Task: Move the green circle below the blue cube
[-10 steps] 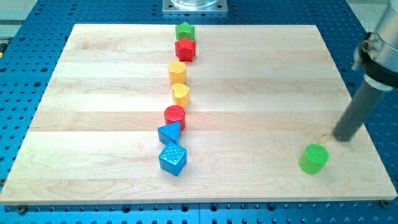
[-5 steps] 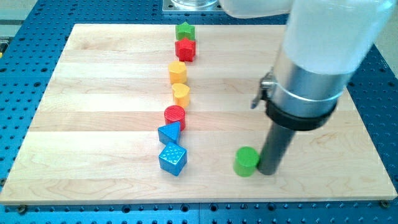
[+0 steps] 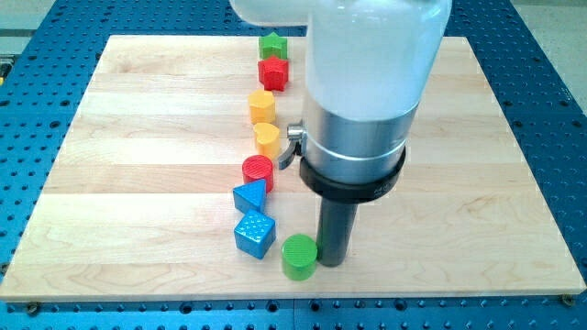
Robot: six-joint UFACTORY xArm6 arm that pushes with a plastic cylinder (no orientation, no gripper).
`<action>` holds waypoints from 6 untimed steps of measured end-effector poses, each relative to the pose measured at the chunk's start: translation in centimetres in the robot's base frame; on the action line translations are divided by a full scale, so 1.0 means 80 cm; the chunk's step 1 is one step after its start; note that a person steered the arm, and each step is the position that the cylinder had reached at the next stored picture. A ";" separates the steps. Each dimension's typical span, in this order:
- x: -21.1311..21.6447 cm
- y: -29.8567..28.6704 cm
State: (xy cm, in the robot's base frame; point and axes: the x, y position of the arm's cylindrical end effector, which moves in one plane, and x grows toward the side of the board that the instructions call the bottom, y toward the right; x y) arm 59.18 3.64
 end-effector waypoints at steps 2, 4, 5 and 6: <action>0.034 -0.023; 0.033 -0.051; 0.032 -0.064; 0.034 -0.065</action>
